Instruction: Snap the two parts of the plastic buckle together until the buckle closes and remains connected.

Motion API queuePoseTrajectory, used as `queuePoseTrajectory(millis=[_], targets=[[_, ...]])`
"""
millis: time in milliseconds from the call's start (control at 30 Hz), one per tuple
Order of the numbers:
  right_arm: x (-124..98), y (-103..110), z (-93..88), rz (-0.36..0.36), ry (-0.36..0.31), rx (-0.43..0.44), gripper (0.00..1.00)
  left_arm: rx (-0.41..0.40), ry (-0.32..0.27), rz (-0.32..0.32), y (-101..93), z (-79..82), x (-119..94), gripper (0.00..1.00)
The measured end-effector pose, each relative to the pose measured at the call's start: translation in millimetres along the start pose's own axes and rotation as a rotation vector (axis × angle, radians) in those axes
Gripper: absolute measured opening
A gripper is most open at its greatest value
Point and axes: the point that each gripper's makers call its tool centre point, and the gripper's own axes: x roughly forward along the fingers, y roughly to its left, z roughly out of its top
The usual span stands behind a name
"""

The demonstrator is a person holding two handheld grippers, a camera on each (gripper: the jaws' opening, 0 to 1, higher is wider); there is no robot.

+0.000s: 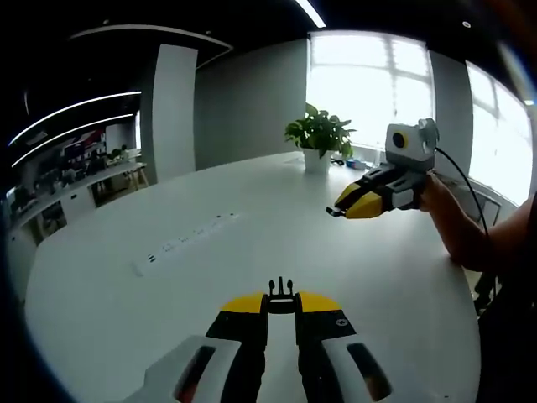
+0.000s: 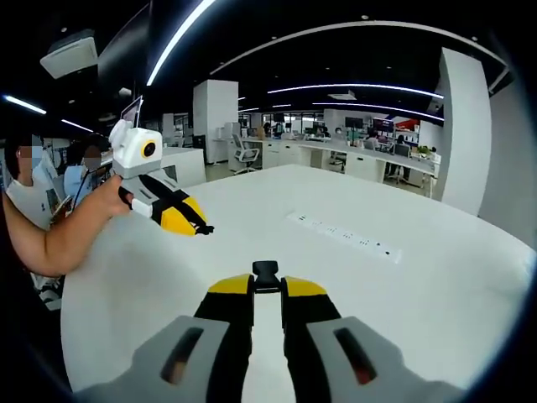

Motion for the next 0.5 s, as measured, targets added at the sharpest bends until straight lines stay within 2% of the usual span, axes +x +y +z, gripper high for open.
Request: queuePoseTrajectory(millis=[500], targets=[[-9,10,-6.5,0.001,-0.005,-0.005,0.11,0.008,-0.007,-0.009,-14.6,-4.9,-7,0.1]])
